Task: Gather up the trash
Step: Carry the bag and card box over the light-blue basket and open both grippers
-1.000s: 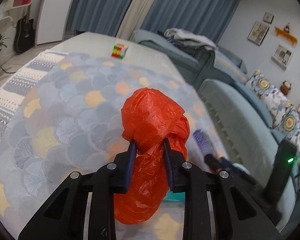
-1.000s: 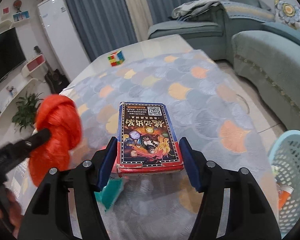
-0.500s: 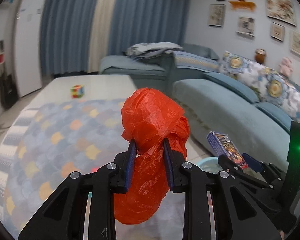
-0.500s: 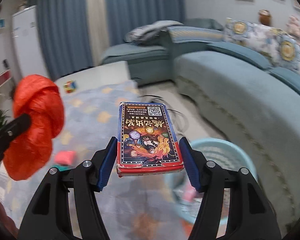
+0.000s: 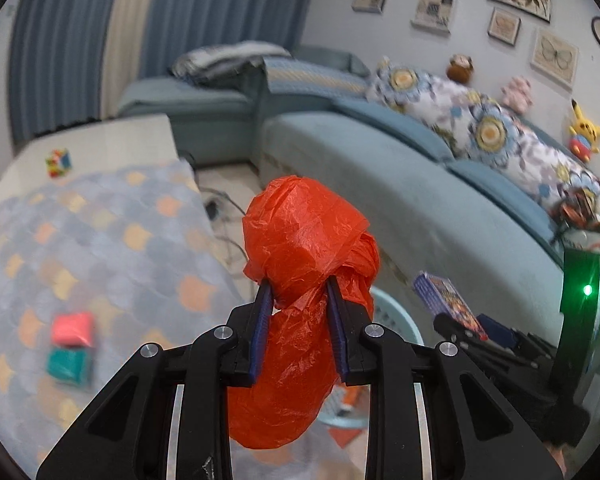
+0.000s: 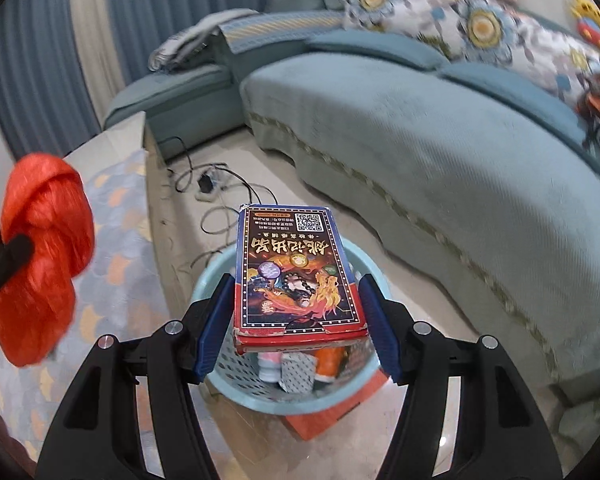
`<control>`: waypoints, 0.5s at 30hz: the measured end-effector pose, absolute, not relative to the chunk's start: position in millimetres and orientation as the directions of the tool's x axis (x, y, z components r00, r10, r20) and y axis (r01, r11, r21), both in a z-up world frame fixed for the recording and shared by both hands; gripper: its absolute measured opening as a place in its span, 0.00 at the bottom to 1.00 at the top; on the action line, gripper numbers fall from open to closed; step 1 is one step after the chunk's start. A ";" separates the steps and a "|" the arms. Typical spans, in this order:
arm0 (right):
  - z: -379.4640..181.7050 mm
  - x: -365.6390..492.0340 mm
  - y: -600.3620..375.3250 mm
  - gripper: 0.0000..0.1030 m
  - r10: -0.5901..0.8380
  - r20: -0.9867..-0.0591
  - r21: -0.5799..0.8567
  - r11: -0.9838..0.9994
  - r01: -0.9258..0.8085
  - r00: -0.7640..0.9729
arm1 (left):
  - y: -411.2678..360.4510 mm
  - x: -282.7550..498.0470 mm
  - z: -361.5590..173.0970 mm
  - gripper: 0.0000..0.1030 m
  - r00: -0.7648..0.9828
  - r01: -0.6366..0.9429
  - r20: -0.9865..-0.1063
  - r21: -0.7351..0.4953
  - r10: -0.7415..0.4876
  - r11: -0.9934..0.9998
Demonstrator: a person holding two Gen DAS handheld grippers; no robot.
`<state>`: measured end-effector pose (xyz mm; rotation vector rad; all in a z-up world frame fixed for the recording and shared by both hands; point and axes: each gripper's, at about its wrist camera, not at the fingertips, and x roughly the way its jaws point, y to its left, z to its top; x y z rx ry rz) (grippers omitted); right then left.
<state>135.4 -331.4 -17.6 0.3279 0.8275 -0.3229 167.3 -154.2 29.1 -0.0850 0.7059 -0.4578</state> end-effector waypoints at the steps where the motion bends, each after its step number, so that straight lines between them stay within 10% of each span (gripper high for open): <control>1: -24.8 136.4 -335.2 0.58 -0.149 -0.772 0.157 0.898 0.412 0.618 | -158.3 170.4 18.1 0.24 0.639 0.387 -0.626 -0.241 -0.447 0.890; 15: -74.2 151.8 -330.2 0.58 -0.119 -0.827 0.160 0.888 0.432 0.550 | -166.6 185.2 -32.0 0.28 0.540 0.431 -0.690 -0.264 -0.481 0.863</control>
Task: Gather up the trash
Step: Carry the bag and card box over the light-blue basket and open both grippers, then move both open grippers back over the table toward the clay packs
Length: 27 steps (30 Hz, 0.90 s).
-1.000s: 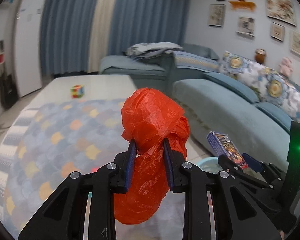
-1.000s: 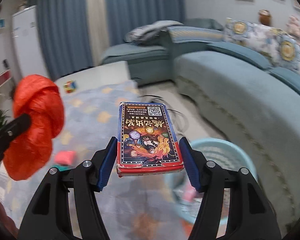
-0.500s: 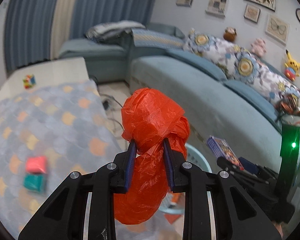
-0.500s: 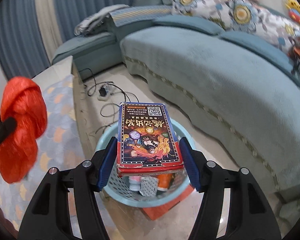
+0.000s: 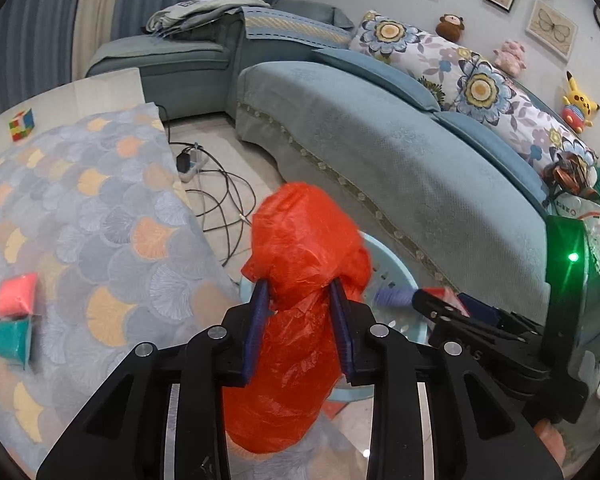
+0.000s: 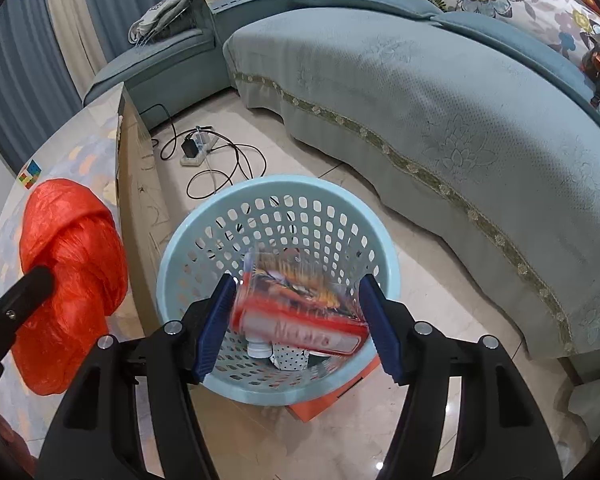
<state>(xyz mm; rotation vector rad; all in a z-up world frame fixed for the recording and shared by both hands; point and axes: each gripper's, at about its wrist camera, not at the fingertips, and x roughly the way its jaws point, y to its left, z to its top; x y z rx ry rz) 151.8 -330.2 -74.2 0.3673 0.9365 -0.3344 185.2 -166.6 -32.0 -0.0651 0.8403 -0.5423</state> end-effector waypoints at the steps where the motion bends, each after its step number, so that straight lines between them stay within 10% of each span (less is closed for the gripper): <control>1: -74.4 152.1 -331.0 0.58 -0.118 -0.827 0.161 0.887 0.432 0.550 | -165.9 185.6 -31.3 0.28 0.539 0.433 -0.690 -0.265 -0.483 0.862; 7: -77.2 151.1 -329.8 0.58 -0.119 -0.826 0.166 0.882 0.440 0.551 | -159.5 179.0 -23.7 0.59 0.565 0.448 -0.663 -0.253 -0.491 0.858; 27: -9.8 137.5 -240.4 0.58 0.014 -0.611 0.257 0.949 0.182 0.791 | -26.5 161.3 18.6 0.67 0.730 0.255 -0.595 -0.220 -0.337 0.942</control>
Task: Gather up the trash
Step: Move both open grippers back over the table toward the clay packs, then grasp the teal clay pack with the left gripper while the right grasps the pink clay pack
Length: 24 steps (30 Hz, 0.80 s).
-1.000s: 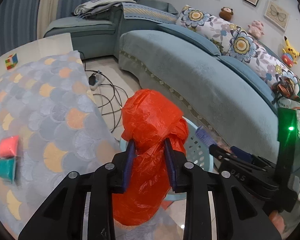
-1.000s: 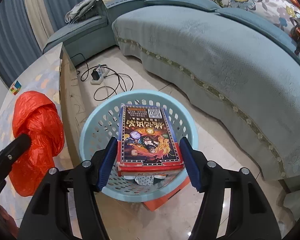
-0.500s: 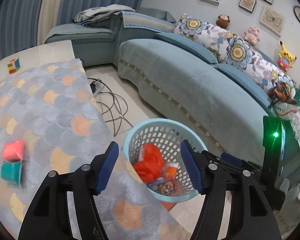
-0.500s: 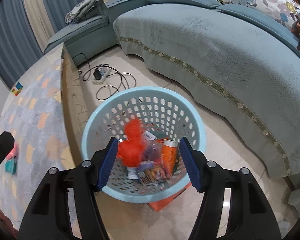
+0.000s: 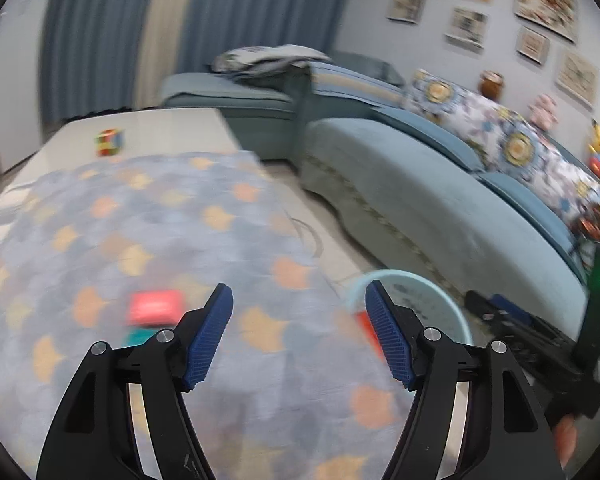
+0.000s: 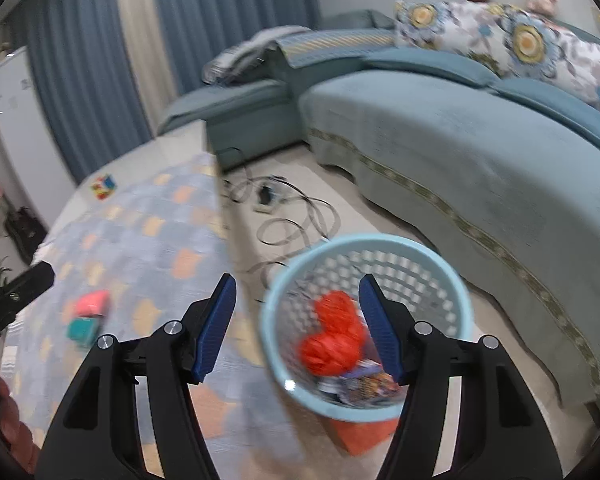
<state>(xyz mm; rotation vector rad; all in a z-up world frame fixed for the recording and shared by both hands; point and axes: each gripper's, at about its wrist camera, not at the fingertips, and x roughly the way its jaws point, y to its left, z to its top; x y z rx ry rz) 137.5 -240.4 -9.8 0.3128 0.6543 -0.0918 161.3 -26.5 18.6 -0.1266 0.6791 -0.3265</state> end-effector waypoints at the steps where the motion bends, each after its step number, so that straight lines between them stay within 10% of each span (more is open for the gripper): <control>1: -7.3 138.7 -229.0 0.58 0.034 -0.594 0.263 0.953 0.154 0.804 | -10.1 160.8 15.5 0.70 0.741 0.222 -0.595 -0.220 -0.311 0.950; 24: -53.3 207.3 -95.8 0.51 0.249 -0.584 0.313 0.947 -0.069 0.773 | 58.0 203.2 -81.4 0.75 0.625 0.047 -0.753 -0.227 -0.206 0.973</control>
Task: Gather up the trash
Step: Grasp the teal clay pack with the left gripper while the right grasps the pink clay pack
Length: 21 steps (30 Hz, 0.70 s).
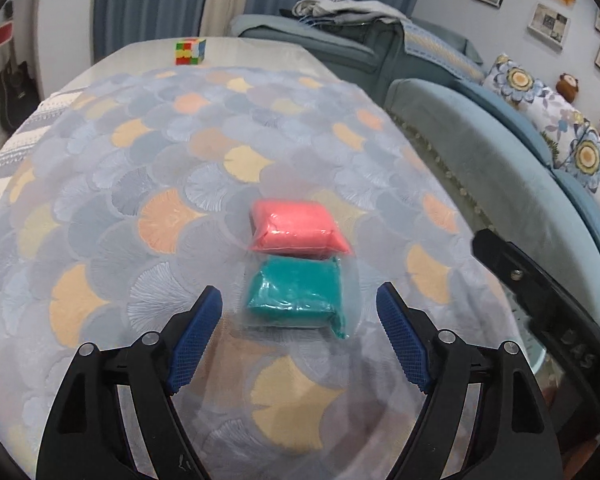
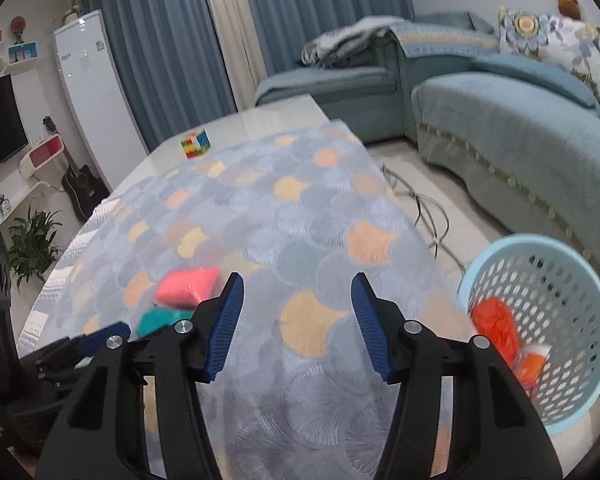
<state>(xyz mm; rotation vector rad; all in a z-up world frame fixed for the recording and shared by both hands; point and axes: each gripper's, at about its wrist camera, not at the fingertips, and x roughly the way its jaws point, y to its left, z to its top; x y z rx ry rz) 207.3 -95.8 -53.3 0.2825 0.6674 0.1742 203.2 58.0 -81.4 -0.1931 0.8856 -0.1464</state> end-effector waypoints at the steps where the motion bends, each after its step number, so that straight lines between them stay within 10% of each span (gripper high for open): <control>1: -52.8 206.7 -96.8 0.51 0.242 -0.579 0.312 0.948 -0.063 0.778 | 57.8 204.0 -83.3 0.74 0.621 0.045 -0.756 -0.230 -0.207 0.972; 12: -50.2 205.1 -72.3 0.51 0.213 -0.596 0.204 0.973 -0.110 0.774 | 59.5 210.5 -89.3 0.44 0.602 0.068 -0.767 -0.228 -0.222 0.971; 21: -46.7 215.8 -43.8 0.51 0.280 -0.620 0.225 0.958 -0.176 0.733 | 105.3 193.3 -70.2 0.42 0.616 0.018 -0.757 -0.261 -0.216 0.965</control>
